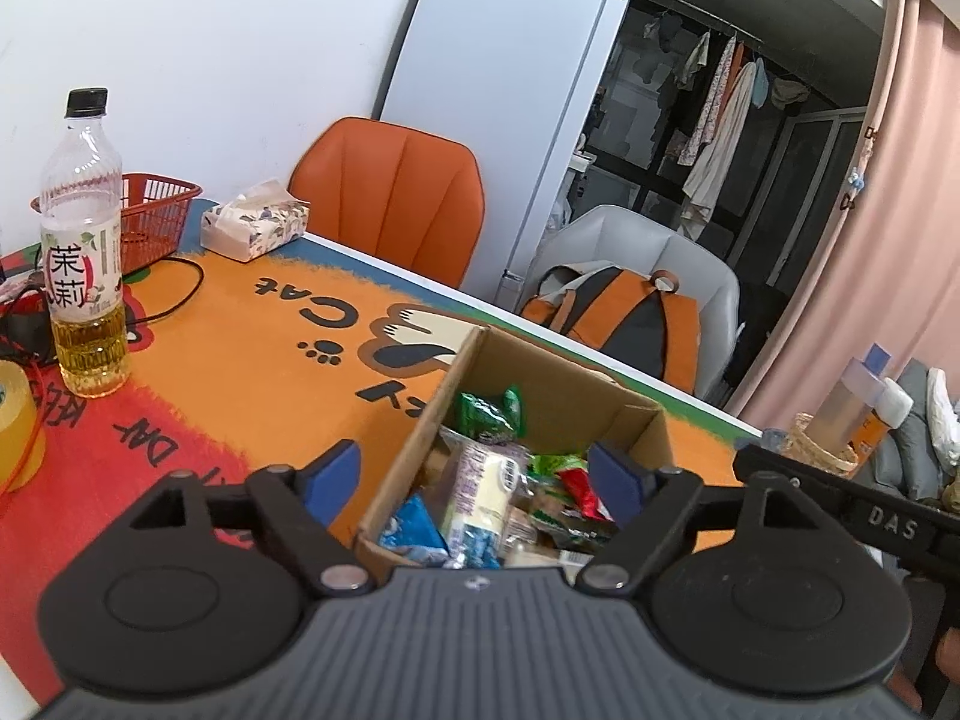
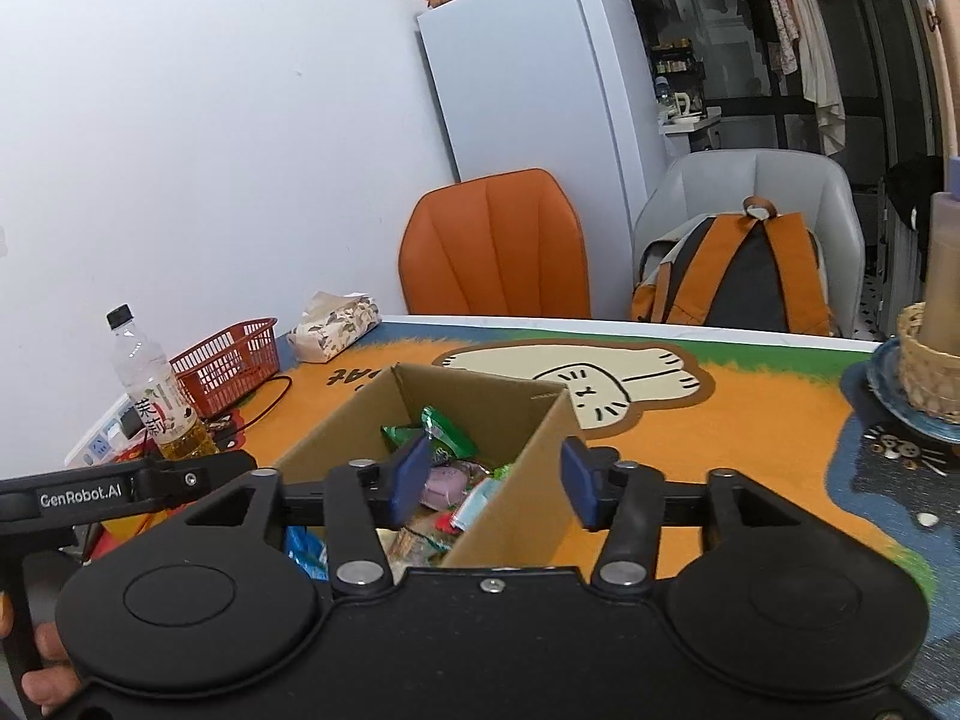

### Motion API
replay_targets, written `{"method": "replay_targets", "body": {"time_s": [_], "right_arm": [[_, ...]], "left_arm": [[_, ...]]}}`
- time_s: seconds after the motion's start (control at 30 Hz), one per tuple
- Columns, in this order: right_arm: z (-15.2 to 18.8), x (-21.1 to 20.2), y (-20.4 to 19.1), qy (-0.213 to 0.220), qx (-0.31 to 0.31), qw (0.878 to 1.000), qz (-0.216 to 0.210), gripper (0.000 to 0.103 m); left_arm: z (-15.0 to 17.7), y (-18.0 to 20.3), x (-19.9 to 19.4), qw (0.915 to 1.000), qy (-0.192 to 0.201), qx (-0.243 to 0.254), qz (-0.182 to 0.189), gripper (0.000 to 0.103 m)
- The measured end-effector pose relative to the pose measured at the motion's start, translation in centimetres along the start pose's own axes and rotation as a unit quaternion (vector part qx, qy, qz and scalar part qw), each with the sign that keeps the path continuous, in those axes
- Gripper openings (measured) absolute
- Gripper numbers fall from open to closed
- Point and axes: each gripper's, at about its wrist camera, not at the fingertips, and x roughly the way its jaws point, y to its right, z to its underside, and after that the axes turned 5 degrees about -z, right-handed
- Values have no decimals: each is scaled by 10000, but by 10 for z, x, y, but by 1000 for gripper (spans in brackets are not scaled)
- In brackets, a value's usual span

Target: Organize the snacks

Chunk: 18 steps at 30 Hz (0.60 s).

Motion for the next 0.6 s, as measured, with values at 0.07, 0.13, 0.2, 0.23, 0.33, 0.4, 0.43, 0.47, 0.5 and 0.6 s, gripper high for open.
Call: {"method": "replay_targets", "body": {"time_s": [0.07,0.13,0.2,0.23,0.33,0.4,0.43,0.47,0.5,0.6], "right_arm": [[2,-8,3,-15,45,10000,24,61],[3,-16,5,-15,50,10000,80,66],[4,-25,6,3,58,9999,129,72],[5,-30,7,10,67,9999,143,76],[6,-44,7,52,51,9998,211,85],[6,-53,7,81,62,9996,254,92],[6,-57,7,98,76,9996,267,96],[6,-61,8,111,93,9995,273,97],[6,-66,8,126,114,9994,292,100],[6,-79,10,131,159,9993,319,103]], "left_arm": [[3,3,-4,10000,-21,-17,55,86],[5,6,-7,9999,-46,13,105,89],[8,10,-11,9998,-70,59,152,91],[9,12,-13,9998,-83,74,178,91],[12,18,-17,9995,-140,140,241,94],[14,22,-20,9993,-157,207,257,95],[15,24,-21,9992,-166,242,275,95],[16,25,-23,9990,-176,268,295,96],[17,26,-25,9989,-185,290,318,96],[20,29,-32,9985,-196,353,366,96]]}}
